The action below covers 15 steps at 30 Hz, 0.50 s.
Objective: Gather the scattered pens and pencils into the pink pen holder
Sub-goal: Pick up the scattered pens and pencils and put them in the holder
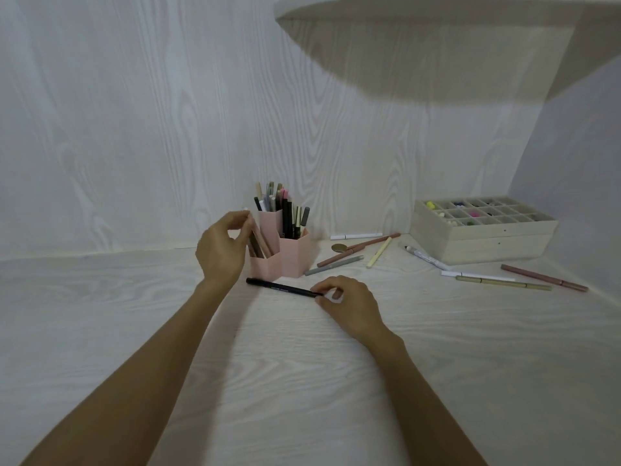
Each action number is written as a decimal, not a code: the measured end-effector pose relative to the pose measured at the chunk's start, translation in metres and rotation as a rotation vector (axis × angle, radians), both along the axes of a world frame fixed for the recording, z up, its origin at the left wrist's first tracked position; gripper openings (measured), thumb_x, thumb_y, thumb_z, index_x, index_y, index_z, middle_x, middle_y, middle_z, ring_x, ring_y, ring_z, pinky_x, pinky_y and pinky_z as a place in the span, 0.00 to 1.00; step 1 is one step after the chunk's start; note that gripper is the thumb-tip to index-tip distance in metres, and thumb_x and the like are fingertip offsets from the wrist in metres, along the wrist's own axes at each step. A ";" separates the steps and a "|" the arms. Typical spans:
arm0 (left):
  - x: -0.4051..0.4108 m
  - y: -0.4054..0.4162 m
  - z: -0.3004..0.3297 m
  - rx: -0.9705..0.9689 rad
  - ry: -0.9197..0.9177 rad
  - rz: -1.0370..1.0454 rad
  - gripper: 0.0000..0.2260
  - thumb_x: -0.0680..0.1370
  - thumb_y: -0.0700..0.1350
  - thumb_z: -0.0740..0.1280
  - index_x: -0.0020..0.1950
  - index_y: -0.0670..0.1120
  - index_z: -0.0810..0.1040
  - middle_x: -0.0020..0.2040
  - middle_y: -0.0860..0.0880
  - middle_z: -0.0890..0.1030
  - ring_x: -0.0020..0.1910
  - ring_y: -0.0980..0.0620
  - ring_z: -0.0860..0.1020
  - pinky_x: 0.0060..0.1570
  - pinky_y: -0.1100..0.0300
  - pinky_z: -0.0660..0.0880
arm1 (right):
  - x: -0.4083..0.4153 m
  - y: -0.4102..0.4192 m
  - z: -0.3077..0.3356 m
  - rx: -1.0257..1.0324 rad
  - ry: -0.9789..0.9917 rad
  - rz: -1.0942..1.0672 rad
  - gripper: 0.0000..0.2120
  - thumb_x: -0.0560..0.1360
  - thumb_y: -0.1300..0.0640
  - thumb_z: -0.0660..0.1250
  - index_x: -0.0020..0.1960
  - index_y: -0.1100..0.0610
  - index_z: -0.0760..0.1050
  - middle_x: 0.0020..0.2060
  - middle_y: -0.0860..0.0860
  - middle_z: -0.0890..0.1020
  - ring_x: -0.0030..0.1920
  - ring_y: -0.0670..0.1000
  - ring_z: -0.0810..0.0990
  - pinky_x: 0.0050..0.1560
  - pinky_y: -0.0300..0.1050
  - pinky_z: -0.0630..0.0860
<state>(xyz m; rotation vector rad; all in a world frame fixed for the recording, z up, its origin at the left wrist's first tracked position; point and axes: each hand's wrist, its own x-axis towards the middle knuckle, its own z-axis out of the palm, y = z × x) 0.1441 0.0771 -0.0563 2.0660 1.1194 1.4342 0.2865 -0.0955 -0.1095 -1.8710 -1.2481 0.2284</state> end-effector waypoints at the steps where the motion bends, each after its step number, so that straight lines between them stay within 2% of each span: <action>1: 0.001 0.001 -0.002 0.062 0.111 0.035 0.12 0.79 0.52 0.64 0.60 0.52 0.79 0.57 0.51 0.80 0.55 0.49 0.77 0.43 0.59 0.71 | 0.000 0.001 0.000 -0.002 -0.004 -0.003 0.08 0.72 0.56 0.70 0.48 0.44 0.80 0.42 0.38 0.78 0.40 0.33 0.72 0.38 0.27 0.64; 4: -0.002 0.004 -0.003 0.107 0.360 0.050 0.17 0.81 0.48 0.60 0.70 0.52 0.71 0.67 0.46 0.70 0.64 0.43 0.67 0.56 0.49 0.67 | 0.000 0.003 -0.002 -0.025 -0.071 -0.036 0.11 0.73 0.52 0.69 0.54 0.45 0.78 0.43 0.40 0.76 0.43 0.40 0.70 0.41 0.31 0.65; 7: -0.012 -0.007 -0.008 0.059 0.317 -0.006 0.23 0.81 0.46 0.59 0.76 0.51 0.59 0.73 0.46 0.63 0.69 0.44 0.63 0.61 0.48 0.65 | 0.000 0.005 -0.004 -0.038 -0.143 -0.068 0.08 0.73 0.49 0.69 0.52 0.46 0.80 0.45 0.43 0.77 0.48 0.42 0.69 0.45 0.36 0.67; 11: -0.040 -0.042 -0.033 -0.088 0.144 0.055 0.21 0.79 0.43 0.62 0.71 0.47 0.66 0.67 0.45 0.70 0.64 0.45 0.69 0.61 0.49 0.67 | -0.001 0.006 -0.004 -0.044 -0.146 -0.056 0.05 0.74 0.49 0.68 0.49 0.45 0.79 0.45 0.41 0.78 0.47 0.41 0.70 0.41 0.34 0.65; 13: -0.053 -0.055 -0.046 -0.192 0.184 0.063 0.18 0.77 0.45 0.64 0.66 0.46 0.70 0.61 0.47 0.75 0.60 0.47 0.73 0.58 0.50 0.71 | -0.001 0.005 0.002 0.009 -0.030 -0.054 0.05 0.74 0.51 0.68 0.50 0.47 0.79 0.45 0.41 0.79 0.45 0.39 0.74 0.42 0.30 0.68; 15: -0.061 -0.059 -0.050 -0.274 0.300 0.051 0.17 0.75 0.48 0.64 0.63 0.47 0.73 0.58 0.48 0.78 0.58 0.47 0.74 0.57 0.51 0.70 | -0.004 0.004 0.015 0.135 0.142 -0.047 0.06 0.76 0.55 0.67 0.53 0.51 0.78 0.47 0.43 0.80 0.46 0.38 0.77 0.47 0.31 0.74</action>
